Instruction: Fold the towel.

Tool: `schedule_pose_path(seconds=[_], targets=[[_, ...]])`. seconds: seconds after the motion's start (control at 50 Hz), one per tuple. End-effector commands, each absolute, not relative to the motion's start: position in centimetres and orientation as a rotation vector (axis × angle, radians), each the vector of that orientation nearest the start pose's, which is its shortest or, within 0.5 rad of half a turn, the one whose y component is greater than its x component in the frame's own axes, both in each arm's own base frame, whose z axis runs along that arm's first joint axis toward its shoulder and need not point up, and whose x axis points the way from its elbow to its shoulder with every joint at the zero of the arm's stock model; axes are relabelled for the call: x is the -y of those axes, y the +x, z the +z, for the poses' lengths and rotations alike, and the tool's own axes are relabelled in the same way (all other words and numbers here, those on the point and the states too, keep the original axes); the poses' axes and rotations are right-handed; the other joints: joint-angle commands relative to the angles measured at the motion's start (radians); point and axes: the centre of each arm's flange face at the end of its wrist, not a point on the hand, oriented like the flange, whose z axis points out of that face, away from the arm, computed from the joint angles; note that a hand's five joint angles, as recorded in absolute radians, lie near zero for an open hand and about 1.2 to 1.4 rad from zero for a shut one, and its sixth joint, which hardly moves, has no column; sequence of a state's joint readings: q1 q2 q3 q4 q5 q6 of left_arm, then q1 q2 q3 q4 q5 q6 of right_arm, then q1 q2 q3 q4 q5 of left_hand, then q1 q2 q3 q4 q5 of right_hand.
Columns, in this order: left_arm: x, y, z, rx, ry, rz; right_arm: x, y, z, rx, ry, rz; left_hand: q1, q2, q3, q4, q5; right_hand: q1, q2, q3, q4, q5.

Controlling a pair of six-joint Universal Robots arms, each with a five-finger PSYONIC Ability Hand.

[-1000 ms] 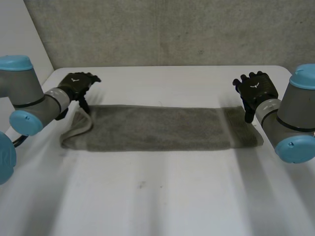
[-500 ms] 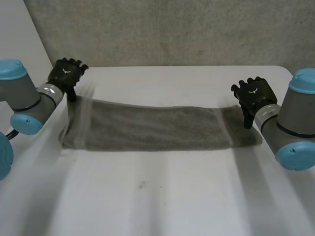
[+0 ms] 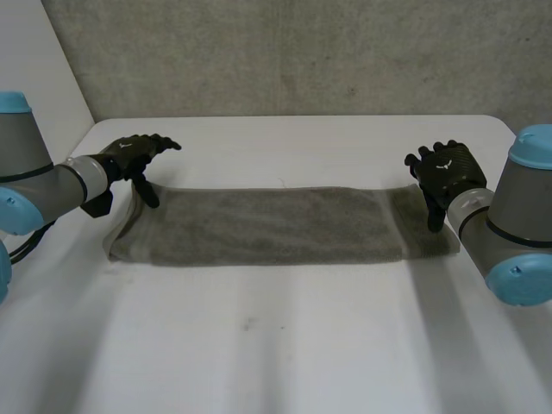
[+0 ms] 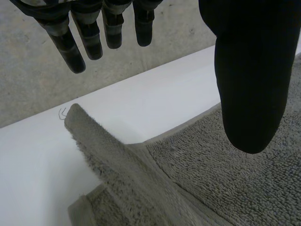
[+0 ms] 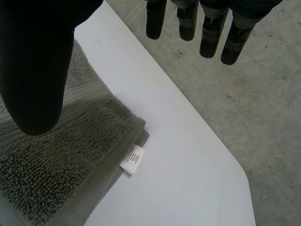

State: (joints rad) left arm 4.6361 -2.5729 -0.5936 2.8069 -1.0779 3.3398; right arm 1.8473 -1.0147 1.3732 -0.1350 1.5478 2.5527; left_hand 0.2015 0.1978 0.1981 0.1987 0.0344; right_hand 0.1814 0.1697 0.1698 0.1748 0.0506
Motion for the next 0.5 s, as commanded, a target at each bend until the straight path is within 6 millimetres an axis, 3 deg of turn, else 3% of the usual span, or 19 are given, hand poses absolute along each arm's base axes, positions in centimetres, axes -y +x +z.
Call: schedule_pose_path(seconds=[0.02,0.12,0.16,0.26,0.38,0.42,0.5], targets=[[44.5,-20.0,16.6,-2.721,0.803,-1.922,34.5,23.3,18.6,-2.353,-1.080,-2.066,-0.003,0.001,0.001,0.000,-0.010,-0.007,0.005,0.005,0.000,-0.051],[43.9,-18.1,17.9,-2.669,0.631,-1.842,34.5,23.3,18.6,-2.346,-0.976,-2.029,0.018,0.022,0.021,0.021,0.010,-0.007,0.005,0.005,0.000,-0.051],[42.6,-17.7,20.1,-2.599,0.542,-1.832,34.4,23.3,18.5,-2.340,-0.949,-2.005,0.018,0.022,0.021,0.021,0.011,-0.007,0.005,0.005,0.000,-0.051],[41.3,-17.0,22.8,-2.445,0.438,-1.904,34.5,22.6,18.1,-2.351,-0.891,-1.913,0.018,0.022,0.021,0.021,0.010,-0.007,0.005,0.005,0.000,-0.051],[39.0,-17.2,24.2,-2.378,0.407,-1.946,34.0,22.3,17.4,-2.376,-0.837,-1.823,0.009,0.013,0.013,0.012,0.002,-0.007,0.005,0.005,0.000,-0.051],[37.0,-18.0,24.9,-2.375,0.435,-1.966,33.9,22.3,17.2,-2.379,-0.838,-1.814,0.006,0.010,0.010,0.009,-0.001,-0.007,0.005,0.005,0.000,-0.051],[34.9,-18.8,25.2,-2.384,0.456,-1.983,34.1,21.8,16.2,-2.388,-0.842,-1.767,0.000,0.004,0.004,0.003,-0.007,-0.007,0.005,0.005,0.000,-0.051]])
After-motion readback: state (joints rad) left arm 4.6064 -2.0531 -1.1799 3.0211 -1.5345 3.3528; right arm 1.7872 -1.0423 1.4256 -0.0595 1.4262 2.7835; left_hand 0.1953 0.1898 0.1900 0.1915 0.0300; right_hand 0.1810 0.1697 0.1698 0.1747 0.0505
